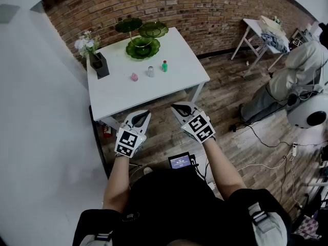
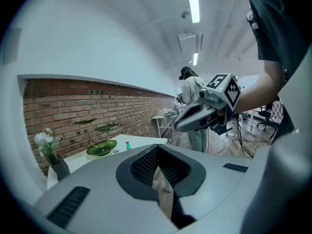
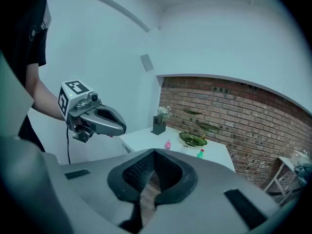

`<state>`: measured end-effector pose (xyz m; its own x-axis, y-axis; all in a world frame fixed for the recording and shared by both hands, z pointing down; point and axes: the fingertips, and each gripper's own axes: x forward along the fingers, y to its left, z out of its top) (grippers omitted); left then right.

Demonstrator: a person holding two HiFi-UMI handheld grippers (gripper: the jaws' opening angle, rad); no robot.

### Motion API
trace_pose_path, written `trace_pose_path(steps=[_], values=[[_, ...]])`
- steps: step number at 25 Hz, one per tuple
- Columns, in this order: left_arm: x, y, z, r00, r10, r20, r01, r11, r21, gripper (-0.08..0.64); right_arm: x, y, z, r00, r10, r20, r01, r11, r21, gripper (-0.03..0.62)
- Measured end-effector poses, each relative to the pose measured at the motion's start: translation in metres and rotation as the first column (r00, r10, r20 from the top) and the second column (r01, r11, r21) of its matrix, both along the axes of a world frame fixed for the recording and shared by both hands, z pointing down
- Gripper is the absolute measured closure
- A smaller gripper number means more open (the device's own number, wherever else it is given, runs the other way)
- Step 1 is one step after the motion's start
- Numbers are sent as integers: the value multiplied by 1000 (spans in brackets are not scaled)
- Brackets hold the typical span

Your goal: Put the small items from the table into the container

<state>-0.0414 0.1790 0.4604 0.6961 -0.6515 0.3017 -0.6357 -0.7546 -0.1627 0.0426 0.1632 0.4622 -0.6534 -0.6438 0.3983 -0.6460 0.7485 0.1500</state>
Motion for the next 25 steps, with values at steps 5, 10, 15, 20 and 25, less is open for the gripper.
trace_pose_path(steps=[5, 10, 15, 20, 25], values=[[-2, 1, 1, 1000, -2, 13, 2, 1000, -13, 551, 1, -3, 3, 1000, 4, -8, -4, 1000, 2, 578], [-3, -1, 2, 1000, -6, -7, 6, 1000, -25, 551, -3, -2, 4, 1000, -2, 13, 3, 1000, -6, 578], [-5, -3, 1, 1000, -4, -21, 4, 1000, -27, 551, -4, -4, 6, 1000, -2, 16, 2, 1000, -10, 578], [-5, -2, 3, 1000, 3, -19, -3, 1000, -31, 551, -6, -4, 6, 1000, -4, 21, 4, 1000, -18, 577], [-5, -1, 3, 1000, 5, -29, -6, 999, -33, 551, -5, -4, 6, 999, 3, 45, -1, 1000, -31, 577]])
